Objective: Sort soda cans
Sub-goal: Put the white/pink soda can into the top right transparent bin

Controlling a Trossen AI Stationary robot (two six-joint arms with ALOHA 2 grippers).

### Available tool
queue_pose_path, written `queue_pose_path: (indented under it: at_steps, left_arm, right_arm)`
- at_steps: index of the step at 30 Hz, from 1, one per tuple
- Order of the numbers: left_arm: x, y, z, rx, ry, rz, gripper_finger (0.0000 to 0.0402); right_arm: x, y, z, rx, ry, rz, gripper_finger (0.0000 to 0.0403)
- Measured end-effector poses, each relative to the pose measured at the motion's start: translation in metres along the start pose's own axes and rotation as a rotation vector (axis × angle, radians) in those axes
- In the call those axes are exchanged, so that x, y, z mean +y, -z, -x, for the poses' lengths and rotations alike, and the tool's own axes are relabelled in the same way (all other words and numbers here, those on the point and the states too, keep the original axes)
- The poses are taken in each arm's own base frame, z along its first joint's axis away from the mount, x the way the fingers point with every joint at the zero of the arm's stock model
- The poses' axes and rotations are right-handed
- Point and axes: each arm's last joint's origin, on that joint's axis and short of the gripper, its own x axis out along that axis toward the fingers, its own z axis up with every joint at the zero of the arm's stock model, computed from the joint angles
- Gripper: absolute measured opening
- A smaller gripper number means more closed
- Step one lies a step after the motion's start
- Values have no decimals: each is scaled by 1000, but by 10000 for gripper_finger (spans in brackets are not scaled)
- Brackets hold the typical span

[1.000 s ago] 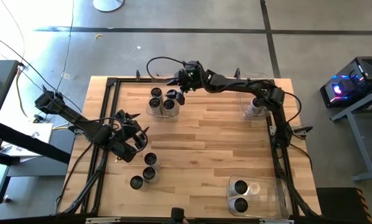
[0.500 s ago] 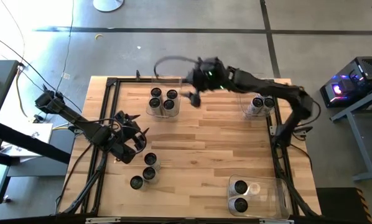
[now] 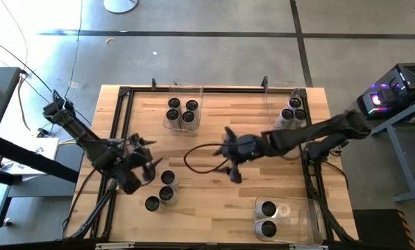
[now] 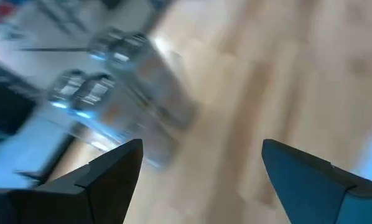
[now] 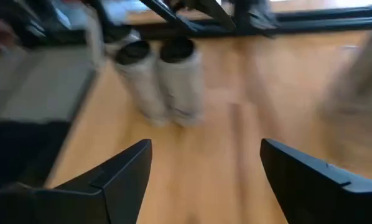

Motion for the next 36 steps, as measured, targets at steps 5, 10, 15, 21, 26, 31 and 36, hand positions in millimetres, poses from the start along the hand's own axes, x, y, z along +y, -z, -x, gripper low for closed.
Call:
queue_pose_path:
  at_steps: [5,10,15,21,26,31,36]
  left_arm:
    - [-4,9,18,69,173,33,323]
    - [-7,16,33,130,295,143,323]
    - [-11,27,44,237,353,254,323]
    - [-20,43,61,347,392,383,323]
    - [-35,53,63,489,382,389,323]
    - [-62,58,56,499,384,399,323]
    - [-100,58,52,452,504,436,323]
  right_arm:
    - [-3,25,-32,-151,-110,-1,295]
    - [-16,21,-57,-212,-75,62,295]
    - [-21,13,-77,-173,-55,106,295]
    - [-21,15,-76,-49,-44,117,295]
    - [-22,18,-74,-6,-9,121,295]
    - [-24,23,-74,45,26,129,295]
    - [-24,27,-73,86,31,109,295]
